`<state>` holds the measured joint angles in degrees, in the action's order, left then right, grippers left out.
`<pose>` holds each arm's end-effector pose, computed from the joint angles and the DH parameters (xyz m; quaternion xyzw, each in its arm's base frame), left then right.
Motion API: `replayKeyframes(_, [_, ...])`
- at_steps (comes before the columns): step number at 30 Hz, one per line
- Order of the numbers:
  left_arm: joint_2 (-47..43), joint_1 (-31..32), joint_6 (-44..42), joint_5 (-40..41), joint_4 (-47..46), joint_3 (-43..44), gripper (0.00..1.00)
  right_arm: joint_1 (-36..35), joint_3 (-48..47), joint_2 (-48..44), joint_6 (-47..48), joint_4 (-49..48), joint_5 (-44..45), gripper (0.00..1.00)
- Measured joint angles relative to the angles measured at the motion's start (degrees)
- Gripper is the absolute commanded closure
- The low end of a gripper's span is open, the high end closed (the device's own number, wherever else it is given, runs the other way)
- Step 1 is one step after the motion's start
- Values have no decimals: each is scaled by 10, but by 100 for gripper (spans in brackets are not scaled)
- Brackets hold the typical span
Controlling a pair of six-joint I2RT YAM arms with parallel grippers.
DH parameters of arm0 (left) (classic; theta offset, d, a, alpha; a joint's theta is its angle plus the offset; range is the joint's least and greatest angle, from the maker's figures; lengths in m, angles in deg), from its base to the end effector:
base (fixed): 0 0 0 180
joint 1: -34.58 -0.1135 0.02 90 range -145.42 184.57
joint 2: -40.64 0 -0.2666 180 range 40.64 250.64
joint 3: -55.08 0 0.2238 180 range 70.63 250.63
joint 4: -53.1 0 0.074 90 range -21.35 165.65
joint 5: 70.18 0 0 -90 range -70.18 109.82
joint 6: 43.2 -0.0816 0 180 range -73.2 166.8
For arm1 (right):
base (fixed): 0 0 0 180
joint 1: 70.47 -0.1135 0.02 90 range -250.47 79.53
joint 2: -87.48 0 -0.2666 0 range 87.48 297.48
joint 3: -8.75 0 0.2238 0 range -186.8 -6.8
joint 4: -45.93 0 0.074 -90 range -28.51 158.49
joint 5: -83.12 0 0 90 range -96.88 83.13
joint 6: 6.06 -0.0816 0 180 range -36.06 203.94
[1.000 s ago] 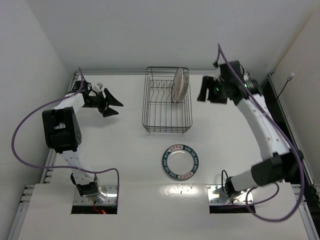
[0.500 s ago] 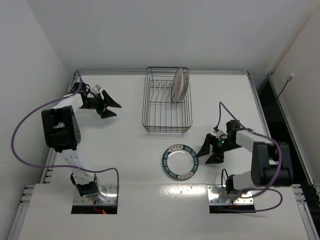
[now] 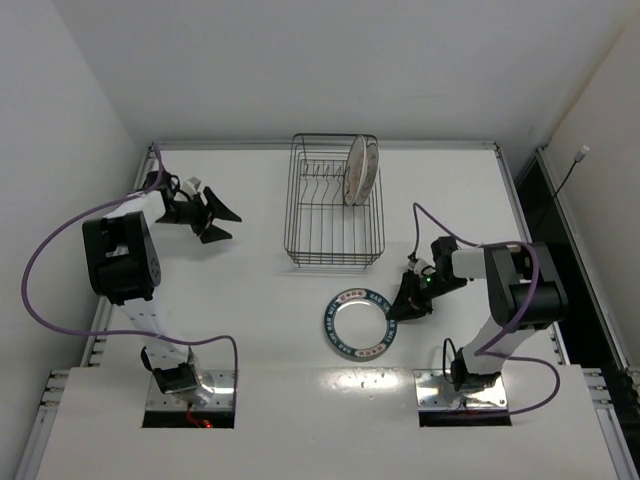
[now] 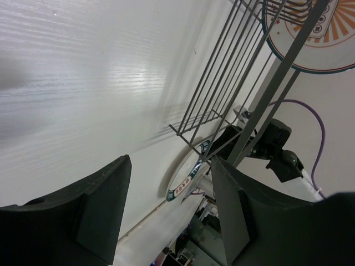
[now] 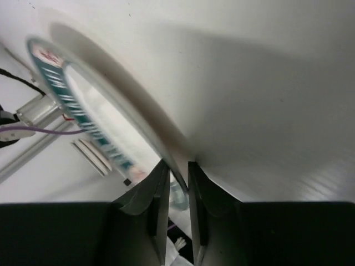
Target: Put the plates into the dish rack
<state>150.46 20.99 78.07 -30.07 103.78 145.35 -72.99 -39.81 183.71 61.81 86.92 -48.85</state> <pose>0.3686 0.0249 0.1703 -0.2739 0.8533 -0.4345 0.0900 0.2002 0.0634 0.0784 -0.1549 -0.9207 -0.3522 0.0658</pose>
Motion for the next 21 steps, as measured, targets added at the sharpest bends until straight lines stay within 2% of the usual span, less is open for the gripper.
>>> replayKeyframes(1, [0,-1,0,0,1,-1,44,-5,-5,9,-2,-3,4,98])
replayKeyframes(2, [0,-2,0,0,1,-2,44,-7,-7,16,-2,-4,4,100])
replayKeyframes(5, [0,-5,-2,0,0,-2,44,-15,-12,21,-3,-7,-15,100])
replayKeyframes(9, [0,-9,-2,1,0,-2,44,-24,-21,-3,0,12,5,100])
replayKeyframes(12, [0,-12,-2,2,0,-2,44,-33,-47,-72,13,68,58,100])
replayKeyframes(16, [0,-14,-2,7,0,-2,44,-33,-95,-222,28,134,119,100])
replayKeyframes(21, [0,-14,-4,11,1,-2,44,-33,-141,-346,49,185,122,100])
